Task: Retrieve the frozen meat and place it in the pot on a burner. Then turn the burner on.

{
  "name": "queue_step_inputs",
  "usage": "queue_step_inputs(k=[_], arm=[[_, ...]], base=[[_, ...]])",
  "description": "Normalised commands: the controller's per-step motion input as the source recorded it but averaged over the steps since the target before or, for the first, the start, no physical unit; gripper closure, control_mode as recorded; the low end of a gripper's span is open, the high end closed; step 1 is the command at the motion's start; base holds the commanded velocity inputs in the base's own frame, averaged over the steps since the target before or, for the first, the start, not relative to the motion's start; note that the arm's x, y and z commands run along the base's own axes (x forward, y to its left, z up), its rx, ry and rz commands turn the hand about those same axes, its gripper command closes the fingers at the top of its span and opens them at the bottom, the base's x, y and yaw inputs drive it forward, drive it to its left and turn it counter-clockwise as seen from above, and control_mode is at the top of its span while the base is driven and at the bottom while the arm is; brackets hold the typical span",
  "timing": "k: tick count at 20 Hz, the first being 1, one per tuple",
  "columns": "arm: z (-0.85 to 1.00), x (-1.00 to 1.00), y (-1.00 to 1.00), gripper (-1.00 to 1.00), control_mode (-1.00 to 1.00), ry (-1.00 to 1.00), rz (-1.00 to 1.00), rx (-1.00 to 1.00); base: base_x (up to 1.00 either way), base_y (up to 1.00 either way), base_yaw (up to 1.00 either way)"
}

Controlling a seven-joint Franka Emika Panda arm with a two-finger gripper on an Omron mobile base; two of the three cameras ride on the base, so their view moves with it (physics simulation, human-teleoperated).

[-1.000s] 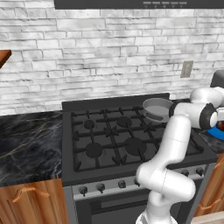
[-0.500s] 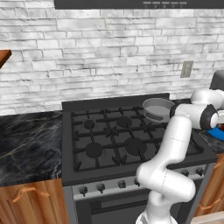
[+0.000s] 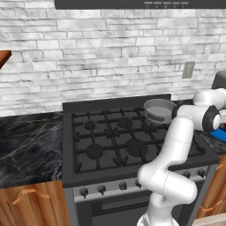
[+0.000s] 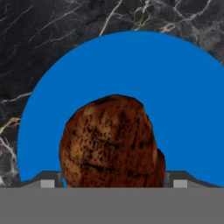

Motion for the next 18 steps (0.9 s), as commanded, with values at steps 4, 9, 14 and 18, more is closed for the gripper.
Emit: queue_step_inputs(k=[4,9,14,18], arm=[[0.81,0.0,0.84,1.0,-1.0,0.0,0.04,-0.18],[0.55,0.32,0.94,1.0,-1.0,-0.15,0.0,-0.11],[0.53,0.66,0.96,1.0,-1.0,-0.09,0.0,-0.05],[0.31,0.67,0.82,1.0,-1.0,-0.05,0.01,-0.01]], base=[[0.0,0.0,0.0],[0.0,0.0,0.0],[0.0,0.0,0.0],[0.0,0.0,0.0]])
